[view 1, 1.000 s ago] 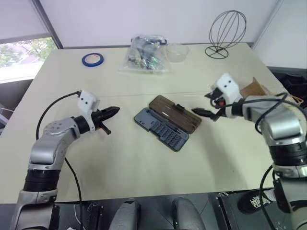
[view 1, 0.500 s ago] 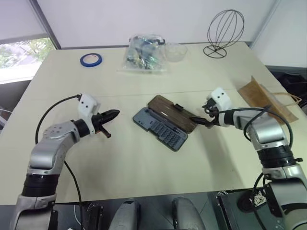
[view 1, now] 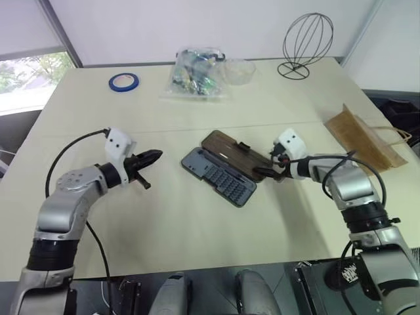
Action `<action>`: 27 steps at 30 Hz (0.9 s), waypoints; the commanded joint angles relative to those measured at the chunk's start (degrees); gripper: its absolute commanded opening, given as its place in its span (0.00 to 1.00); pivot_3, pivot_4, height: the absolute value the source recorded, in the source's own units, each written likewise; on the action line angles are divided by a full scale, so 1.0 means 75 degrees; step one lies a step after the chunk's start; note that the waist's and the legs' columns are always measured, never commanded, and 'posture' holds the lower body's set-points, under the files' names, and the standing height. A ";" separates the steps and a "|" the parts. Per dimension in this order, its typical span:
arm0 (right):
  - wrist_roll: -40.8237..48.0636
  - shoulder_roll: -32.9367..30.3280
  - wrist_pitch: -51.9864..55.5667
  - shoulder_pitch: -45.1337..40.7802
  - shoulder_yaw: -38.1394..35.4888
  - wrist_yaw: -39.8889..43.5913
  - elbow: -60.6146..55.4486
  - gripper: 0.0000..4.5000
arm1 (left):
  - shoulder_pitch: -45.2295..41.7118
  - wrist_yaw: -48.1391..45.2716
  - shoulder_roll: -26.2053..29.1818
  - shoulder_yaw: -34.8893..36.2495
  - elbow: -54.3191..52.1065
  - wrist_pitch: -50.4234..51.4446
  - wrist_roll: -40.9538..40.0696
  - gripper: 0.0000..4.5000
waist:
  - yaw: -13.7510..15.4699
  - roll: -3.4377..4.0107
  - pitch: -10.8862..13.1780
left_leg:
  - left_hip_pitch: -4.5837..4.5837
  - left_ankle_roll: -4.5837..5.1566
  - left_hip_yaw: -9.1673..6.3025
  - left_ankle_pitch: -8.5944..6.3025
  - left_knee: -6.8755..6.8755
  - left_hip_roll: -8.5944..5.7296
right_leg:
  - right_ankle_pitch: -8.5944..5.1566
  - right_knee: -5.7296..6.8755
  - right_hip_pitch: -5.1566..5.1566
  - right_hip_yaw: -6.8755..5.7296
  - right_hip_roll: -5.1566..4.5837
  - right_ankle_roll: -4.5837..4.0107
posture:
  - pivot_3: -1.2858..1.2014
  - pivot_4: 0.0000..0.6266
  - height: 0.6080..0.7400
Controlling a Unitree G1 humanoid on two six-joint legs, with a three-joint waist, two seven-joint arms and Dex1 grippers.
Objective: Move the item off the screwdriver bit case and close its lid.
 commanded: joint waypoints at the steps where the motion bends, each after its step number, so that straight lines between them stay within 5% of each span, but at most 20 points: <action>1: -0.0090 -0.0016 -0.0117 0.0022 0.0094 0.0178 0.0010 0.88 | 0.0031 0.0071 0.0079 0.0264 -0.0342 -0.0042 -0.0051 0.00 | 0.0001 0.0000 0.0000 | 0.0000 0.0000 0.0000 0.0000 0.0000 0.0000 | 0.0000 0.0000 0.0000 0.0000 0.0000 0.0000 | 0.52 0.24 1.00; 9: -0.0245 -0.0066 -0.0239 0.0000 0.0196 0.0458 0.0146 0.01 | 0.0147 0.0200 0.0068 0.0306 -0.0447 -0.0043 -0.0080 0.00 | -0.0008 -0.0001 -0.0002 | 0.0000 0.0000 0.0000 0.0000 0.0000 0.0000 | 0.0000 0.0001 0.0001 -0.0001 0.0001 0.0000 | 0.52 0.24 1.00; 18: -0.0404 -0.0161 -0.0568 0.0021 0.0375 0.0844 -0.0202 0.01 | 0.0083 0.0215 0.0062 0.0361 -0.0359 -0.0094 -0.0025 0.00 | -0.0004 -0.0002 -0.0002 | 0.0000 0.0000 0.0000 0.0000 0.0000 0.0002 | 0.0000 0.0001 0.0000 -0.0001 0.0002 0.0000 | 0.52 0.24 1.00; 27: -0.1910 -0.0744 -0.3790 -0.0329 0.1228 0.1106 -0.0243 0.01 | -0.0047 0.0160 0.0040 0.0321 -0.0199 -0.0187 0.0008 0.00 | -0.0002 -0.0001 -0.0002 | -0.0001 0.0000 0.0003 0.0000 -0.0002 0.0001 | 0.0000 0.0001 -0.0006 0.0000 0.0001 0.0000 | 0.52 0.24 1.00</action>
